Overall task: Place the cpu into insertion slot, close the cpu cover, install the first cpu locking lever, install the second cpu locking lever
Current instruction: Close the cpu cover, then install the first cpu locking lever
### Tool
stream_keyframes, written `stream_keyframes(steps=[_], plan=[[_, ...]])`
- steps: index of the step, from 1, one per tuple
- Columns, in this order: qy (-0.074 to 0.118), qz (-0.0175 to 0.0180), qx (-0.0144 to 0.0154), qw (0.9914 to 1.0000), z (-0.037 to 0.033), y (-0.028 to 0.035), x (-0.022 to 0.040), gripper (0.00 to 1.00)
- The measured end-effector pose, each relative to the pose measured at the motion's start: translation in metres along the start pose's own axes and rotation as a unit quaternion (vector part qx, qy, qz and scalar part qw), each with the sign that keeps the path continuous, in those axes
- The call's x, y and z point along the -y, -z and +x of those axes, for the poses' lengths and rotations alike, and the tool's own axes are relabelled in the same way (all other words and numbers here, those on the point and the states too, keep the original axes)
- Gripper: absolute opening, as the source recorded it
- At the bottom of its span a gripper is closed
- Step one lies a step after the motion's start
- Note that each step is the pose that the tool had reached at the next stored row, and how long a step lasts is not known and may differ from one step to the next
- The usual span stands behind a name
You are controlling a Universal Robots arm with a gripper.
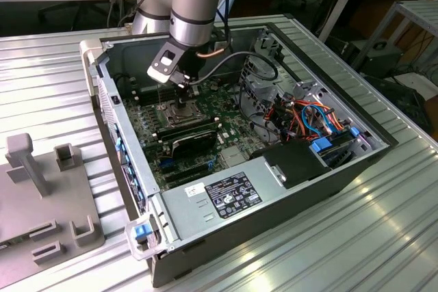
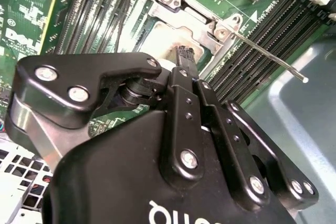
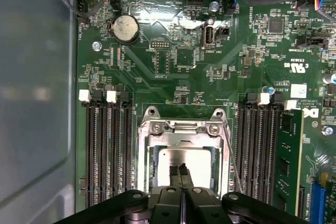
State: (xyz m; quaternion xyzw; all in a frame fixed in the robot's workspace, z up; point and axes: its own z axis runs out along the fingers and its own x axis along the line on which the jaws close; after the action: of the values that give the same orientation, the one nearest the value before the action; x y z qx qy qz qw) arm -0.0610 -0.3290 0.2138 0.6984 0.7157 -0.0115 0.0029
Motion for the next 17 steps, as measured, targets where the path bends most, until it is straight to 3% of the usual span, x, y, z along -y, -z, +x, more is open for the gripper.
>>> stream_keyframes(steps=[4,17], plan=[[-0.001,0.0001,-0.0001,1.0,-0.0032,0.0,0.0,0.11],[-0.001,0.0001,0.0,1.0,-0.0034,0.0,0.0,0.11]])
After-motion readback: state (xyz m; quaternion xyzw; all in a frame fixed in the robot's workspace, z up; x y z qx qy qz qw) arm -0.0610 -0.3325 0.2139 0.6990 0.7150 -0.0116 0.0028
